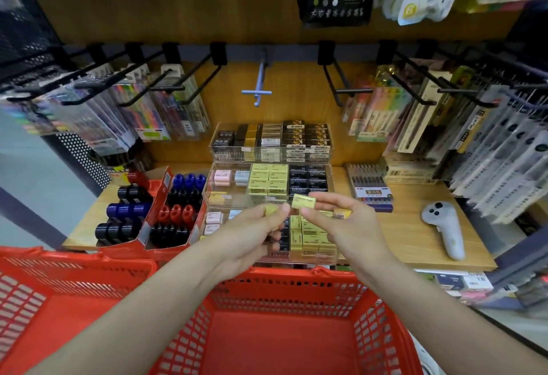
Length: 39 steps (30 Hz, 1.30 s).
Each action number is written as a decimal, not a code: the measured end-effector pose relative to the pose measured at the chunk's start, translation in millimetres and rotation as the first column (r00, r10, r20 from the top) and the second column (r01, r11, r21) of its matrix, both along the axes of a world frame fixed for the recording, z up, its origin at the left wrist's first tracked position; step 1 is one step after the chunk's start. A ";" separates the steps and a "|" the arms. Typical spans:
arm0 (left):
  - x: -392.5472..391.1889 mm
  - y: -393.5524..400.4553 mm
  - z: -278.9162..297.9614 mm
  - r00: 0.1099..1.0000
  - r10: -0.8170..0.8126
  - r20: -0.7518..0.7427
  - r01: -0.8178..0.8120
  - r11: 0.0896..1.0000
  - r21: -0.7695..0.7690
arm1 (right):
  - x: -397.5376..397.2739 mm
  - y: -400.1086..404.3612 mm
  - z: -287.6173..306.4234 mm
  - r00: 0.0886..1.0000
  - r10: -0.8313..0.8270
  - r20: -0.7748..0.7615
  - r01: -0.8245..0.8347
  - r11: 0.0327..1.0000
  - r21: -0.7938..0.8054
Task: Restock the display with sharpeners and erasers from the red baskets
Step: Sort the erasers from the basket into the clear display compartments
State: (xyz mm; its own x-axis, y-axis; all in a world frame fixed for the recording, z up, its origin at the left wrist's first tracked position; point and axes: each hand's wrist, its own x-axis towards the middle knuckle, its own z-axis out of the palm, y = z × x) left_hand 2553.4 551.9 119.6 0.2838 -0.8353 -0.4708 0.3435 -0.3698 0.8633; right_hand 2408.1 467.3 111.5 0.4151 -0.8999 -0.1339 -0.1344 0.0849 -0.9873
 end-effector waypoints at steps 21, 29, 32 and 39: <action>18.4 -39.2 -35.0 0.982 -0.091 0.169 0.087 0.996 0.029 | 5.8 -37.8 -32.9 0.928 0.180 -0.325 -0.318 0.837 -0.445; 36.6 -58.9 -72.6 0.914 -0.021 0.404 -0.077 0.971 0.226 | -6.5 -63.5 -49.0 0.892 0.006 -0.452 -0.252 0.837 -0.485; 31.2 -67.5 -80.7 0.918 -0.080 0.388 -0.035 0.960 0.280 | -12.2 -67.0 -54.3 0.905 -0.030 -0.423 -0.194 0.858 -0.476; 26.0 -77.5 -90.2 0.893 -0.108 0.436 -0.019 0.961 0.275 | -9.0 -67.3 -59.4 0.930 -0.079 -0.360 -0.119 0.860 -0.497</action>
State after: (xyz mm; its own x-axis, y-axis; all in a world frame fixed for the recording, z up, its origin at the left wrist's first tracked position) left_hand 2579.4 474.4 29.4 0.4807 -0.7139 -0.5093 -0.0739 -0.6117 0.7876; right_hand 2399.1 399.9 52.1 0.4464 -0.8740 0.1921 -0.4791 -0.4148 -0.7736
